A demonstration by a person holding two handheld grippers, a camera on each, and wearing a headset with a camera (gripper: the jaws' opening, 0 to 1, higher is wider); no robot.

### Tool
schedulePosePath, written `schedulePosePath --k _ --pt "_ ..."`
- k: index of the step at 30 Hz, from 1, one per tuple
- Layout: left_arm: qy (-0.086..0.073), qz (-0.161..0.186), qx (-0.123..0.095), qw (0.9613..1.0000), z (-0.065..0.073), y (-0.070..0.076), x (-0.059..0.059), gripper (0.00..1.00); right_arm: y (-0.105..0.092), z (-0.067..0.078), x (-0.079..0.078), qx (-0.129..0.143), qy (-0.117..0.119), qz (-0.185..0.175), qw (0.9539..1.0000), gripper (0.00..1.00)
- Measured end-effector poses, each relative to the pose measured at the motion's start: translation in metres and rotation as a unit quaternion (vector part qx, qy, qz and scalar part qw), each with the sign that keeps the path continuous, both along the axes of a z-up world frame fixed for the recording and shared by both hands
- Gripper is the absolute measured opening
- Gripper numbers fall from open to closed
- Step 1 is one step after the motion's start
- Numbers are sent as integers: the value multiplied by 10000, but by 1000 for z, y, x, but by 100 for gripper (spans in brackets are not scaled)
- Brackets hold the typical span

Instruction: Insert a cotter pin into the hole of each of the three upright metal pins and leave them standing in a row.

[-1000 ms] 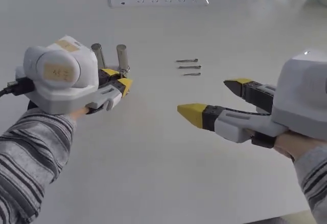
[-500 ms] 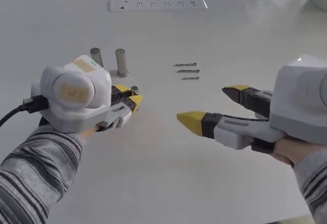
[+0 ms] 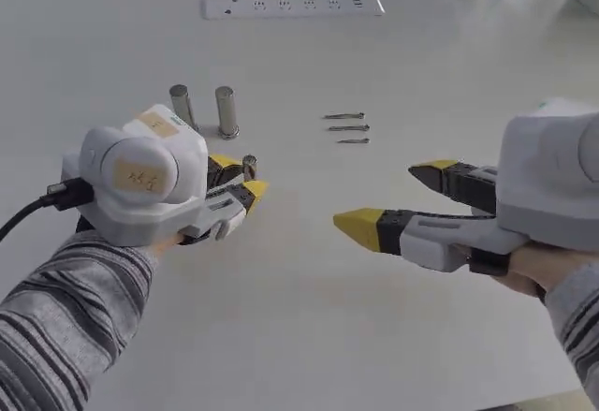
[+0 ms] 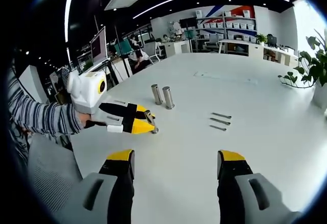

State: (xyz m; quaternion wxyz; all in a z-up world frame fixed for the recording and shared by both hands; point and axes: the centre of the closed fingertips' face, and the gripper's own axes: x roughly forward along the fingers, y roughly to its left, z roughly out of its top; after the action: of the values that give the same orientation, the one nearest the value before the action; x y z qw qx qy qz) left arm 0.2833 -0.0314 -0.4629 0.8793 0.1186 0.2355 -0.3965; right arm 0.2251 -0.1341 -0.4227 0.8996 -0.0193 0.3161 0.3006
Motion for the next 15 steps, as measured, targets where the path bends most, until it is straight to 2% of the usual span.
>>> schedulePosePath --k 3,10,13,15 --pt "-1 76 4 10000 4 3 0 22 -7 -2 3 -248 17 116 9996 61" --pt "70 440 -191 9988 20 15 -3 37 -16 6 24 -496 0 457 9977 55" --pt "136 689 -272 9972 25 22 -6 46 -19 6 36 -702 6 736 9948 52" --pt "159 825 -253 9961 27 28 -10 53 -20 7 40 -793 6 883 9929 50"
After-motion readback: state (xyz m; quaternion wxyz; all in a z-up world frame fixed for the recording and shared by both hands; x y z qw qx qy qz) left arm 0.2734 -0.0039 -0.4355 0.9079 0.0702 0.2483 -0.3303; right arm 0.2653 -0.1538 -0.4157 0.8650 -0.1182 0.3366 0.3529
